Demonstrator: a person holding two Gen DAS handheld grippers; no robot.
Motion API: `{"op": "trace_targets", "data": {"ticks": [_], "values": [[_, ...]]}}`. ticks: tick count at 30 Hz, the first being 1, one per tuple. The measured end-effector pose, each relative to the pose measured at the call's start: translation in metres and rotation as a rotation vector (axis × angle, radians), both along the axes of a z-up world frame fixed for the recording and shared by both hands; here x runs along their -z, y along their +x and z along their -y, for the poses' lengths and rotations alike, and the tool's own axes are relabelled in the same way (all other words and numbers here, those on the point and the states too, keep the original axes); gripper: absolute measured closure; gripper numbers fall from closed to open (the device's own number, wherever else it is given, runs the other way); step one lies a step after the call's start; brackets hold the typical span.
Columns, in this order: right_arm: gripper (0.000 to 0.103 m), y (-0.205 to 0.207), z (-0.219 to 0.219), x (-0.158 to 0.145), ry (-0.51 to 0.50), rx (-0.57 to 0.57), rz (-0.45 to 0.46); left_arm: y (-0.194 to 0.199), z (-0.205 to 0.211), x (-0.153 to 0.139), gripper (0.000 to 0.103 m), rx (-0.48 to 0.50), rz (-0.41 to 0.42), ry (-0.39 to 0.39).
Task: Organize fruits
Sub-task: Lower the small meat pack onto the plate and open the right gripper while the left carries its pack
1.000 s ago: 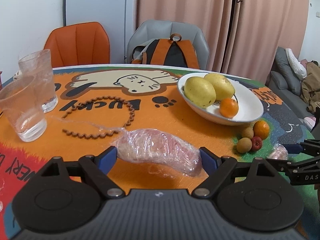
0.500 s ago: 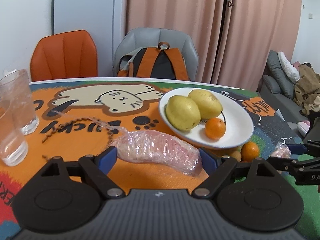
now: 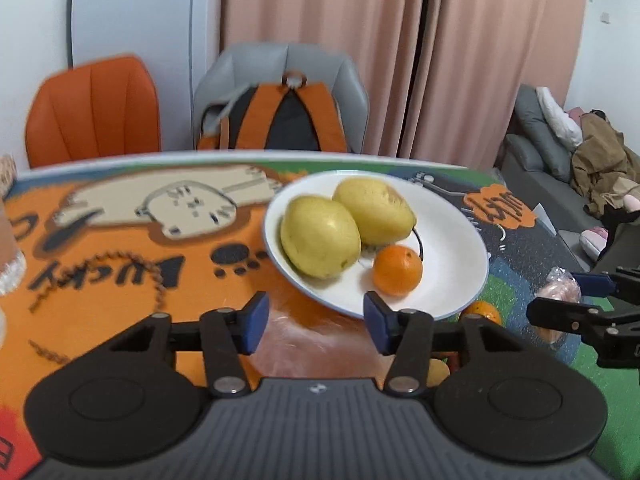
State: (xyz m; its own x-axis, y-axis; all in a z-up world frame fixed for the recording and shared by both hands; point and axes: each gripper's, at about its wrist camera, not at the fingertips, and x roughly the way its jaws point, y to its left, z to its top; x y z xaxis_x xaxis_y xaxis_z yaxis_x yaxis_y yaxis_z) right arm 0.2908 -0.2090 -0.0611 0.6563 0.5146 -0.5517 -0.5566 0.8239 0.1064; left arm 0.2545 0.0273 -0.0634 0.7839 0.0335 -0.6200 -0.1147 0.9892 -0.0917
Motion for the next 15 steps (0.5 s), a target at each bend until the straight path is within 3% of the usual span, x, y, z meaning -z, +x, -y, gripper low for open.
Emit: {"op": "trace_targets", "data": {"ticks": [8,12,15], "values": [[0.033,0.001,0.001,-0.002,0.016,-0.003,0.003,0.004,0.0,0.007,0.051,-0.006,-0.026,0.018],[0.033,0.006,-0.003,-0.005,0.021,-0.007,0.01,0.007,-0.003,0.01,0.028,-0.008,-0.049,-0.003],[0.033,0.01,-0.008,-0.007,0.022,-0.005,0.017,0.007,-0.002,0.012,0.021,0.002,-0.054,0.0]]}}
